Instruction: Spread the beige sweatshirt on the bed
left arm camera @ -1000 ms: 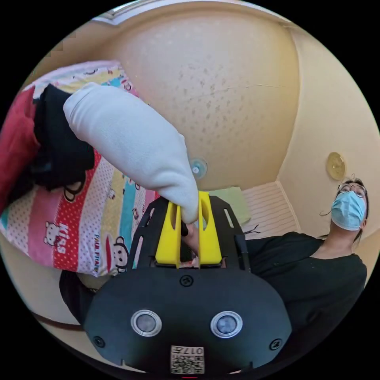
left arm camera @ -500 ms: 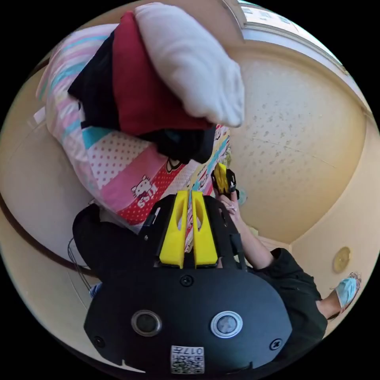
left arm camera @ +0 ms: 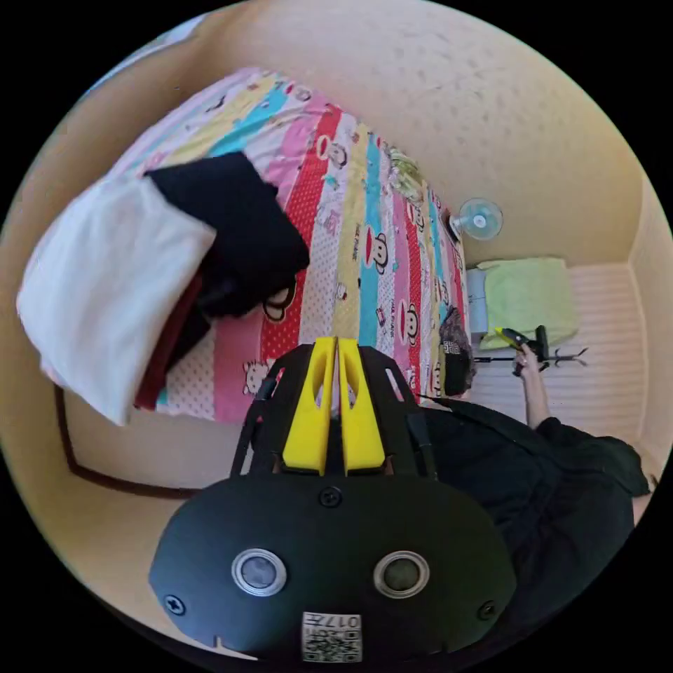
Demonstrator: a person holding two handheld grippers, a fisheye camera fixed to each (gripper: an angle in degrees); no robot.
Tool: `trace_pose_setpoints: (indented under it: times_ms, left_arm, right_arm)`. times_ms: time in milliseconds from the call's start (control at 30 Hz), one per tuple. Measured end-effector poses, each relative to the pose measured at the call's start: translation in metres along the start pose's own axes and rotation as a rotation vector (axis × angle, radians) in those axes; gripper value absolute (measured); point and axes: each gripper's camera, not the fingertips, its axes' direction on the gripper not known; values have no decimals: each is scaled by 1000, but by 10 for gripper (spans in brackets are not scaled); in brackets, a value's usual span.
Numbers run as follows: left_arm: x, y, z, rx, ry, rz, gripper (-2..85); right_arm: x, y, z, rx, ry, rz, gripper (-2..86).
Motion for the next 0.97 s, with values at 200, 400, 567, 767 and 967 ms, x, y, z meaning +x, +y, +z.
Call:
trace_pose_setpoints:
  times_ms: [200,400,567,767,967]
  left_arm:
    - [191,-26,-34,167,-185,471,4]
    - [293,-10,42,168,140,693,-7]
    - [350,-6,113,-19,565,707,-10]
    - [460,7,158,-70,658,789,-10]
    - [559,6,213,-127,1002,777,-10]
  right_arm:
    - [-86,163,-159,617,413,-351,2]
    - [-40,309,-156,1015,594,-166,3]
    - [24,380,-145,939,588,-67,3]
    - [130,455,-157,1087,386,71,3]
    - [226,434,-178,974,499,120,13]
